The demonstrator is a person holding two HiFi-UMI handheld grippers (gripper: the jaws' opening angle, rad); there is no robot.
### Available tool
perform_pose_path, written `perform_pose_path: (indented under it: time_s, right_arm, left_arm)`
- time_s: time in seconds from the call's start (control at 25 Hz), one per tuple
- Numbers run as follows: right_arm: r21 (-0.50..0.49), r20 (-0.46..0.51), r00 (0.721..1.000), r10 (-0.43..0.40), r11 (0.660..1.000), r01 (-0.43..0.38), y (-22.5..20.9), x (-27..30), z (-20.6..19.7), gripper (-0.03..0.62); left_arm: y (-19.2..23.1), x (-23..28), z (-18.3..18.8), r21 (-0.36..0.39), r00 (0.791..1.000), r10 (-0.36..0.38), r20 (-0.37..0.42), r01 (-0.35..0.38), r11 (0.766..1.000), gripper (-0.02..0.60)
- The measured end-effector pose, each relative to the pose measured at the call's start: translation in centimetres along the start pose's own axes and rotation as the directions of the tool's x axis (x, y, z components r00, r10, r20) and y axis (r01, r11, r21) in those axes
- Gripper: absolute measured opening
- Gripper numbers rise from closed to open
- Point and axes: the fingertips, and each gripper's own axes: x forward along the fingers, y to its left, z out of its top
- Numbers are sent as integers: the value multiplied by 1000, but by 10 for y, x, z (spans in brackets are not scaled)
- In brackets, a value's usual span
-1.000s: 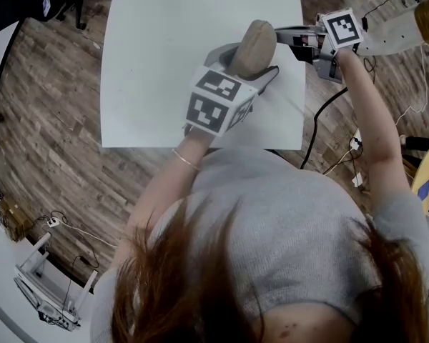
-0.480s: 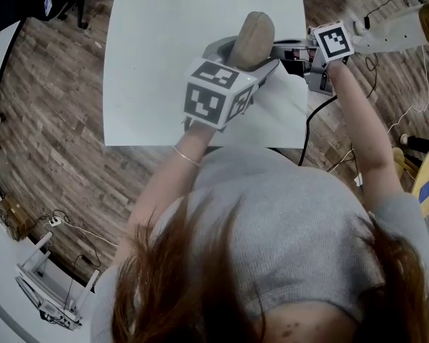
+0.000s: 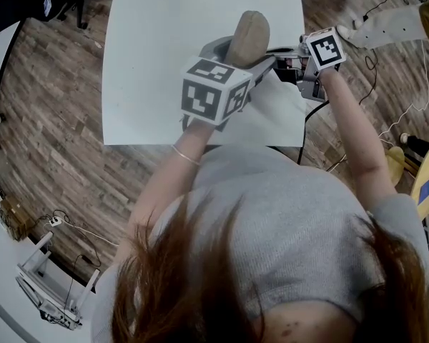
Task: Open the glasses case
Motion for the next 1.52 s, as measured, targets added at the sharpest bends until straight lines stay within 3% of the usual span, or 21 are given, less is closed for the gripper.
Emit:
perform_pose_path:
  time_s: [1.52]
  right_arm:
    - [49,47,992,120,991,-122,26,22,-38,14]
  left_arm:
    - [-2,-2,10,-28,998,34,44,-33,999,322]
